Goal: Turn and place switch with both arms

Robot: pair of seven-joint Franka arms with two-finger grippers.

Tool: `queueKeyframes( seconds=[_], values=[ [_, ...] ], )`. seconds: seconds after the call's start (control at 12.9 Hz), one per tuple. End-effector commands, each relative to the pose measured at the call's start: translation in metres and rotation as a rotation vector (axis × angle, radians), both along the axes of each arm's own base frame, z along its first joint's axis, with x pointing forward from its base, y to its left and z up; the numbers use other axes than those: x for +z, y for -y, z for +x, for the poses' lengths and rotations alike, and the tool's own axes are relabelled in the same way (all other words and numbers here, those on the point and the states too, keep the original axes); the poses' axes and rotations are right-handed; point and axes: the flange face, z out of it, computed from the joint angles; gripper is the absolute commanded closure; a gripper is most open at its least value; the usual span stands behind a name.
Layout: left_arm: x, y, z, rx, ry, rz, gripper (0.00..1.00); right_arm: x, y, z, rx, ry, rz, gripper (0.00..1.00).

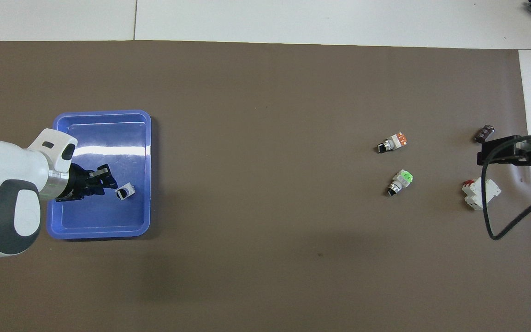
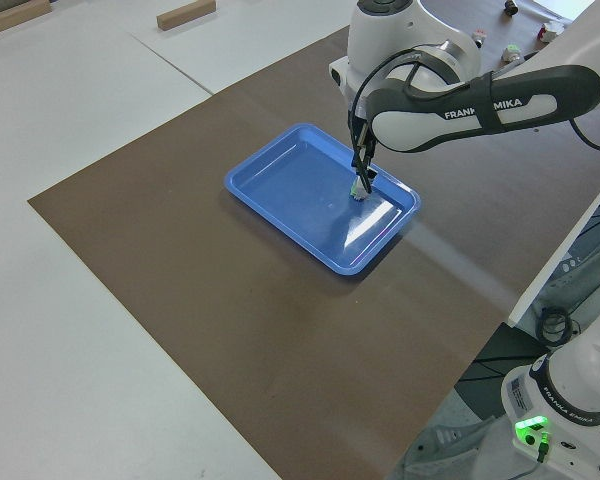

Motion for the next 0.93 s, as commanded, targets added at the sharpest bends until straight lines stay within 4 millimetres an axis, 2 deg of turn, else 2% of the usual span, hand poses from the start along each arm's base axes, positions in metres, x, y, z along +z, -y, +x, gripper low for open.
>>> queueKeyframes(
  seconds=[0.0, 0.16, 0.39, 0.7, 0.85],
  values=[
    [0.025, 0.005, 0.002, -0.124, 0.038, 0.037, 0.01, 0.006, -0.015, -0.006, 0.048, -0.003, -0.031, 0.0],
    [0.052, 0.006, 0.013, -0.177, 0.102, 0.04, 0.01, 0.006, 0.0, -0.005, 0.029, 0.002, -0.02, 0.0],
    [0.11, 0.006, 0.018, -0.355, 0.217, 0.053, 0.0, 0.006, -0.001, -0.004, 0.036, 0.008, -0.019, 0.0],
    [0.196, 0.008, 0.035, -0.477, 0.21, 0.052, 0.0, 0.005, 0.005, -0.005, 0.024, -0.001, -0.01, 0.0],
    [0.233, 0.005, 0.04, -0.513, 0.199, 0.13, 0.0, 0.005, 0.004, -0.006, 0.024, -0.001, -0.004, 0.0]
  ],
)
